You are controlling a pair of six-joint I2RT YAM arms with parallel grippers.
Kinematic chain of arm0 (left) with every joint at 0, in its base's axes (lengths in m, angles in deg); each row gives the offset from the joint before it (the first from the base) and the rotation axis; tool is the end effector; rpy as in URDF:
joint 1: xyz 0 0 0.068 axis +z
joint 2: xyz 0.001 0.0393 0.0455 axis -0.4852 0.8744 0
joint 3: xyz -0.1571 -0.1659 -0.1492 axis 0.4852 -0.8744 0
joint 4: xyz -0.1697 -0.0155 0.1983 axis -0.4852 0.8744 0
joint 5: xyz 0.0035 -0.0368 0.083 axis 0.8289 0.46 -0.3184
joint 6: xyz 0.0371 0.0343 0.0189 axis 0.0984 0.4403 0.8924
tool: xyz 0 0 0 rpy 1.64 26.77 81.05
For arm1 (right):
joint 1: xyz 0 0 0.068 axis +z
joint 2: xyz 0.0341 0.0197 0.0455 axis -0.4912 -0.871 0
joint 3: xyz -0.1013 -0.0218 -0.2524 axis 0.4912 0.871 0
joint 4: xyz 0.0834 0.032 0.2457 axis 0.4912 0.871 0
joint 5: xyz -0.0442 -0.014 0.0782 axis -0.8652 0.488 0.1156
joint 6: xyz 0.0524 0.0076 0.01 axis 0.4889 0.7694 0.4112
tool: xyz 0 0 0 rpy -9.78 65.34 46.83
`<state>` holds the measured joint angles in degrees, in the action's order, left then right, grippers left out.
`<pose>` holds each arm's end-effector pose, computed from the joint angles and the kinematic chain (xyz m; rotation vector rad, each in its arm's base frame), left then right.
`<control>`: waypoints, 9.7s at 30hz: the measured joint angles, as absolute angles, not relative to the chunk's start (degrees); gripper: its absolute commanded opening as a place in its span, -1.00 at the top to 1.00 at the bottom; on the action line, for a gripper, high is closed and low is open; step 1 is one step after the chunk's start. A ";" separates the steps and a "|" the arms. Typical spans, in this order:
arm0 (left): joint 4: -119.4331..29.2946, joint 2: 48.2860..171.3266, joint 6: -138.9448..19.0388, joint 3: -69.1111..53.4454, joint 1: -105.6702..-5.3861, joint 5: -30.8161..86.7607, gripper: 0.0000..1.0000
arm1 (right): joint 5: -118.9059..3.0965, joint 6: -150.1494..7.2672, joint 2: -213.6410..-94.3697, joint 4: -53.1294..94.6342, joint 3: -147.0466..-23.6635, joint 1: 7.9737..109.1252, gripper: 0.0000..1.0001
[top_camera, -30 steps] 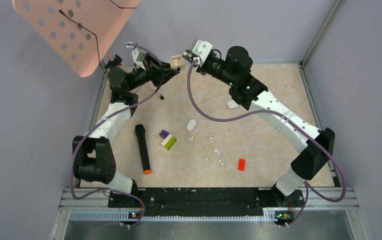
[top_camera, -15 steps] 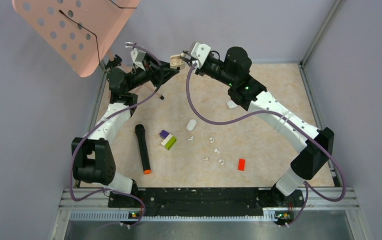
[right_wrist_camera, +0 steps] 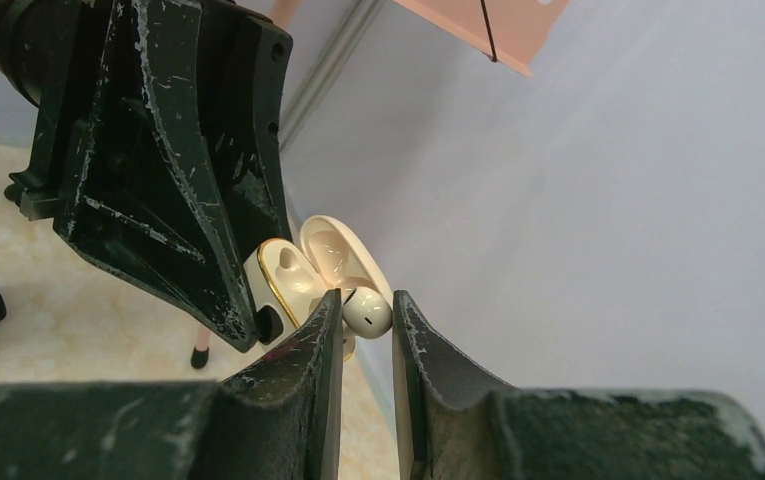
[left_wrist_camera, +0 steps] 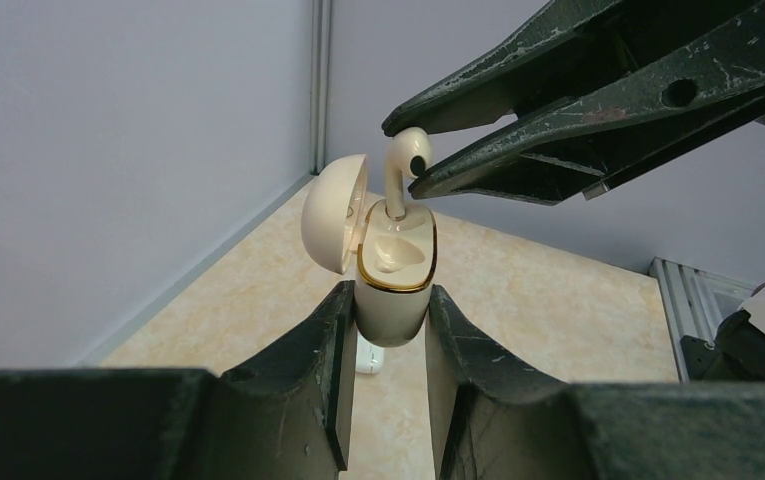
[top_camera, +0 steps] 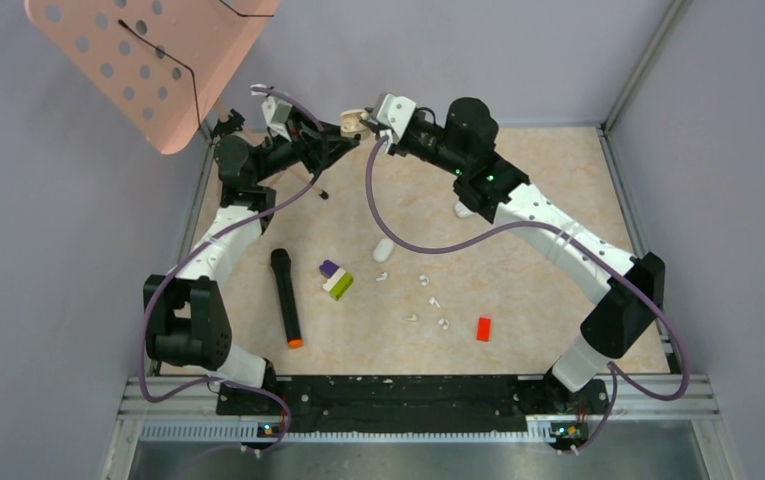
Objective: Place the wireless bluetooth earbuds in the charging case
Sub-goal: Place the earbud in the charging case, then adjust the charging case, then pick up the earbud from the center of the board.
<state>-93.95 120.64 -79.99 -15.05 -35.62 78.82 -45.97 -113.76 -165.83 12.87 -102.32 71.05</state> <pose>0.3271 -0.0687 0.3896 0.7368 1.1886 -1.1000 0.2802 0.2650 0.4489 -1.1154 0.9493 0.3344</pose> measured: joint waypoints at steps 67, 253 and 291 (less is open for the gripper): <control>-95.41 120.64 -80.01 -16.93 -35.05 75.89 1.00 | -50.67 -110.79 -168.36 15.51 -104.70 71.97 0.37; -91.17 122.25 -79.77 -26.88 -30.98 77.23 1.00 | -26.06 -140.89 -160.08 52.67 -66.12 70.15 0.29; -87.83 118.87 -77.28 -29.13 -30.53 75.33 1.00 | -21.73 -182.35 -181.98 75.05 -80.79 72.23 0.34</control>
<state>-87.83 118.87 -77.28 -29.13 -30.53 75.33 -21.73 -182.35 -181.98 75.05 -80.79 72.23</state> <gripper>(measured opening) 0.306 0.349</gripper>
